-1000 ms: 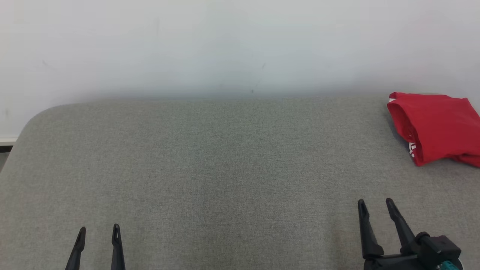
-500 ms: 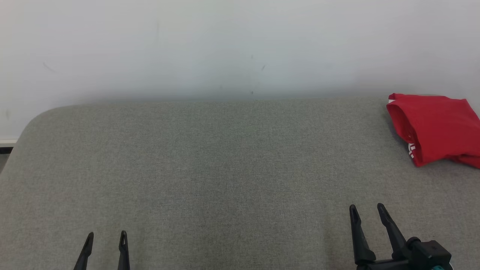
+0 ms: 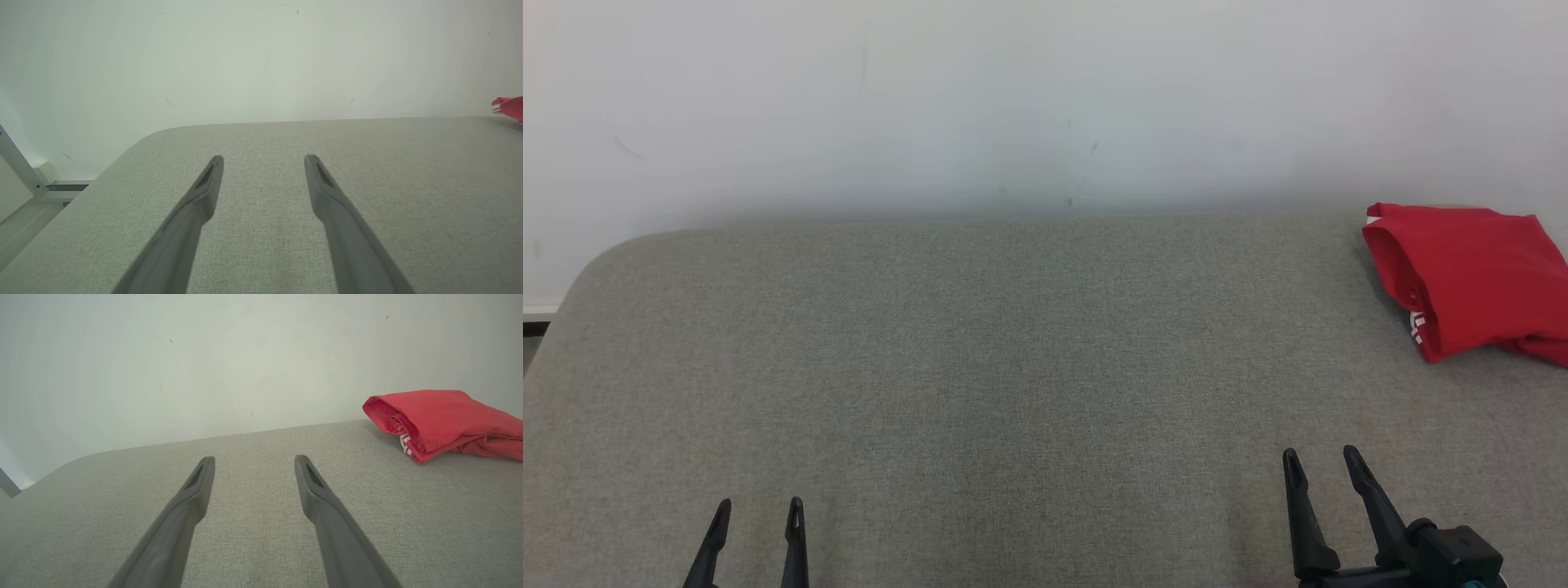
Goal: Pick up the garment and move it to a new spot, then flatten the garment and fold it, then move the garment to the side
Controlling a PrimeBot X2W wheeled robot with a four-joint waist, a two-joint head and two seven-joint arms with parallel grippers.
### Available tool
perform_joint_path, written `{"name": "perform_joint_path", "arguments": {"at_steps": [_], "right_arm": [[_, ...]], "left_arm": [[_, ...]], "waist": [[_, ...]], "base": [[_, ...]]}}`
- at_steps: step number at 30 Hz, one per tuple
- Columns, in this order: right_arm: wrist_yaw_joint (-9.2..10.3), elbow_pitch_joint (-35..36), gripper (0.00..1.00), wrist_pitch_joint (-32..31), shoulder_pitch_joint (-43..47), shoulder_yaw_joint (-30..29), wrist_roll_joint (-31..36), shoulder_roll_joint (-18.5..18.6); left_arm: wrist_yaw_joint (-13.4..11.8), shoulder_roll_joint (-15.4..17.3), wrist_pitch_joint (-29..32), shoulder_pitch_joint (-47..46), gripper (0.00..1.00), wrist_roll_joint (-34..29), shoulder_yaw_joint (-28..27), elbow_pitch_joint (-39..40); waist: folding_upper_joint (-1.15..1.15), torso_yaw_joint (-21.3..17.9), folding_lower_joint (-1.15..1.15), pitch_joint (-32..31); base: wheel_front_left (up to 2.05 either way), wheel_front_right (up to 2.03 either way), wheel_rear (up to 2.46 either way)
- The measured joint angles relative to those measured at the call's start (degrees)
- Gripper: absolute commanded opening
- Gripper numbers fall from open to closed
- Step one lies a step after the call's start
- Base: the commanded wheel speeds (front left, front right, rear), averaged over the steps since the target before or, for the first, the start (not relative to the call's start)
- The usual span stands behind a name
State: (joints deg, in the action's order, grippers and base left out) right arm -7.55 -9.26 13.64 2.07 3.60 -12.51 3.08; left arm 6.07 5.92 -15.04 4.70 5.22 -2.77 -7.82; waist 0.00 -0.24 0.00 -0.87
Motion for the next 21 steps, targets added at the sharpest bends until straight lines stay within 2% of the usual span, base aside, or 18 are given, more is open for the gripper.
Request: {"name": "perform_joint_path", "arguments": {"at_steps": [3,4,9,21], "right_arm": [[0.0,0.0,1.0,0.0,0.0,0.0,0.1,0.0],[0.0,-0.4,0.0,0.0,0.0,0.1,0.1,0.0],[0.0,-2.7,0.0,-0.2,1.5,0.2,-0.7,0.0],[0.0,-3.1,0.0,-2.6,0.7,-0.4,-13.7,0.2]], "left_arm": [[-0.2,0.0,0.0,0.0,1.0,-0.3,0.1,0.2],[-0.2,-0.1,0.0,0.1,0.0,-0.2,0.1,-0.2],[-0.2,-0.7,0.7,1.0,0.0,0.6,0.2,-3.0],[0.0,-1.1,4.1,-0.2,0.0,13.9,-0.5,-3.6]], "waist": [[0.0,0.0,0.0,-0.1],[0.0,0.1,0.0,-0.1],[0.0,0.1,0.0,-0.1],[0.0,0.1,0.0,0.0]], "base": [[0.0,0.0,0.0],[0.0,0.0,0.0],[0.0,0.0,0.0],[0.0,0.0,0.0]]}}
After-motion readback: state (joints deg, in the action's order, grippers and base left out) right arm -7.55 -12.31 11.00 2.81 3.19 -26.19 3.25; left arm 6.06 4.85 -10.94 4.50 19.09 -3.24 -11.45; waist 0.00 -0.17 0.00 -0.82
